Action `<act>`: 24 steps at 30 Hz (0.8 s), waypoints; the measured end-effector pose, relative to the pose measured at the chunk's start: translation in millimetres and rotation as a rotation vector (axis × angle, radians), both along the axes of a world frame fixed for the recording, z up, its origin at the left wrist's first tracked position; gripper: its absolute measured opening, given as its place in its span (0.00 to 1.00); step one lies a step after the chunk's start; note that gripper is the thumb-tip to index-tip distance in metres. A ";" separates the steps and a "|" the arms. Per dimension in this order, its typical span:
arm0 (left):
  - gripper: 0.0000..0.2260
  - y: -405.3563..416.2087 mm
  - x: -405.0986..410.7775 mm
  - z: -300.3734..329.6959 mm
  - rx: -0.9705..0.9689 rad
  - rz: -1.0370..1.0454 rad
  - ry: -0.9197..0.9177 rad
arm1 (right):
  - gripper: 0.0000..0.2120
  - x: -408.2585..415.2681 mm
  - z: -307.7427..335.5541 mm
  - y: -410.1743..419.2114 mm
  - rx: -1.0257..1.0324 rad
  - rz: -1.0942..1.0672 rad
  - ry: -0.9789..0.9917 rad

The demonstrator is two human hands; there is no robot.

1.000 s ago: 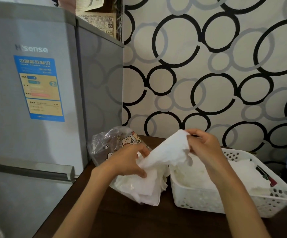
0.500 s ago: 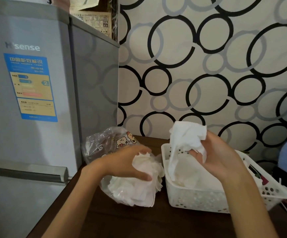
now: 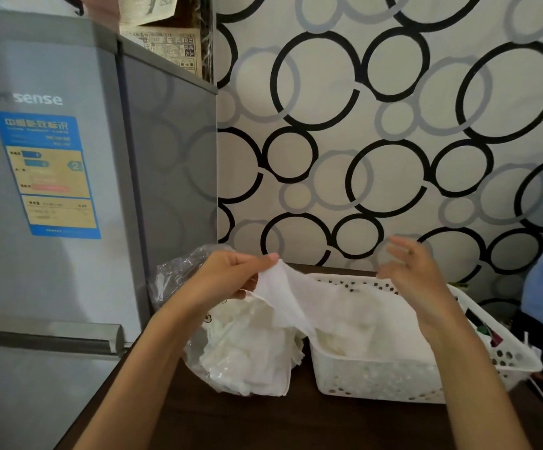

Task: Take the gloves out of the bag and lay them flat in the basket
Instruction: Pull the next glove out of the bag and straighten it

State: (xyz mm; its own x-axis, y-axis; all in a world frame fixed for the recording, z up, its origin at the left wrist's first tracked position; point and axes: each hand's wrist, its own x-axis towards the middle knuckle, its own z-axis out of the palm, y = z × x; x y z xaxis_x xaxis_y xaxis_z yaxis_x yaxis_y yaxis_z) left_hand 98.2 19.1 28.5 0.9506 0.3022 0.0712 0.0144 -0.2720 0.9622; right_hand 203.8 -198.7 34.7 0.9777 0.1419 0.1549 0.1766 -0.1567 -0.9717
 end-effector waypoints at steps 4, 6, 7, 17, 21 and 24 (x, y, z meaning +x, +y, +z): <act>0.16 -9.0 2.1 -0.2 -0.142 -0.040 0.008 | 0.29 -49.5 26.5 14.3 -0.266 0.457 -0.187; 0.16 -11.6 2.2 0.2 -0.139 -0.059 0.008 | 0.35 -70.6 19.8 33.9 -0.599 0.574 -0.236; 0.14 -12.2 2.0 0.7 -0.144 -0.062 0.005 | 0.36 -73.6 11.9 44.1 -0.703 0.504 -0.340; 0.27 -0.5 6.3 -5.7 0.123 -0.047 0.002 | 0.08 -49.9 13.0 36.7 -0.396 0.271 -0.433; 0.38 -4.8 8.1 -12.4 0.259 -0.262 -0.127 | 0.09 -48.4 16.7 29.6 -0.317 0.437 -0.360; 0.25 -16.2 9.2 -12.6 0.101 -0.303 -0.188 | 0.10 -49.3 21.4 24.6 -0.225 0.437 -0.292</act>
State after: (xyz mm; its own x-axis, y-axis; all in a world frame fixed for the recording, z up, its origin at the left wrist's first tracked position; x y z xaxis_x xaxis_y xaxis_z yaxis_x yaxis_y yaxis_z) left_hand 107.4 2.9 15.9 0.9632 -0.0083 0.2686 -0.2561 -0.3309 0.9083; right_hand 154.6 -174.1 56.1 0.7419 0.5842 0.3289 0.5276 -0.2060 -0.8242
